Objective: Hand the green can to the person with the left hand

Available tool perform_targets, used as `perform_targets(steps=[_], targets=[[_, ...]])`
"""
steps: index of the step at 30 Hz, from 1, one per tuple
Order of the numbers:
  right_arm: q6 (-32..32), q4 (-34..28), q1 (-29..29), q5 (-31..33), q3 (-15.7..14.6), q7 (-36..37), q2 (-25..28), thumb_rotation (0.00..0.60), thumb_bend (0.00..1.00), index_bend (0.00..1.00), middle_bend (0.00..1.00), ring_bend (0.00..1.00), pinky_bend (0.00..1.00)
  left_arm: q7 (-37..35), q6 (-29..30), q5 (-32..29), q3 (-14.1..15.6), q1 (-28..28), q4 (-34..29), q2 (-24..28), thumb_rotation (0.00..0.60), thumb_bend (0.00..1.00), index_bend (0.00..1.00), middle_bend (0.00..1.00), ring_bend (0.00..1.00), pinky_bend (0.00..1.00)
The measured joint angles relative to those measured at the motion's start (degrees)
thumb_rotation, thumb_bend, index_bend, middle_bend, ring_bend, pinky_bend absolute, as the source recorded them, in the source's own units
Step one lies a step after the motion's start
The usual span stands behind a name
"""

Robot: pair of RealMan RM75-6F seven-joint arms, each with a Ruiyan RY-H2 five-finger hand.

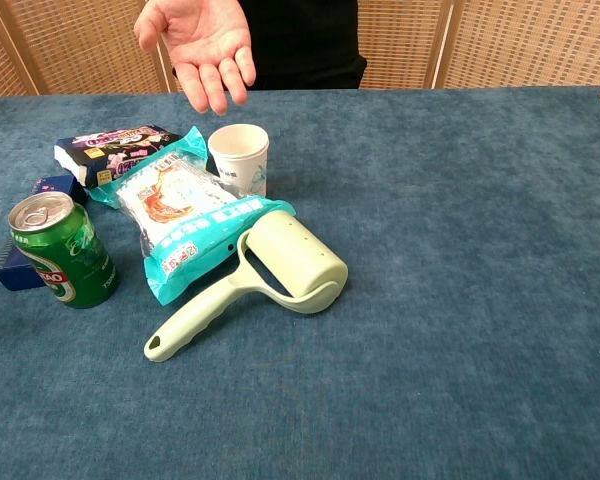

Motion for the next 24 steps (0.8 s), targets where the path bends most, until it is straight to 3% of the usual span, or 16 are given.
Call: perform_targets(steps=[17,19,24], targets=[[-1.1,0.0,0.2,0.9,0.0,-0.3,0.0,0.6,0.0,0.01,0.0,0.02,0.03,-2.6,-6.2,-2.9,-0.7,-5.3,2.6,-7.2,0.568,0.12,0.01,0.0,0.0,0.05],[-1.2,0.0,0.2,1.1,0.1,-0.1,0.0,0.6,0.0,0.01,0.0,0.02,0.03,-2.7,-6.4,-3.1,-0.8,-5.6,2.7,-7.8,0.58,0.15,0.07,0.05,0.01,0.08],[-1.4,0.0,0.3,1.3,0.2,0.4,0.2,0.6,0.0,0.01,0.0,0.02,0.03,0.2,-5.5,-4.2,-1.5,-5.5,4.1,-10.1,0.6,0.27,0.41,0.42,0.25,0.23]])
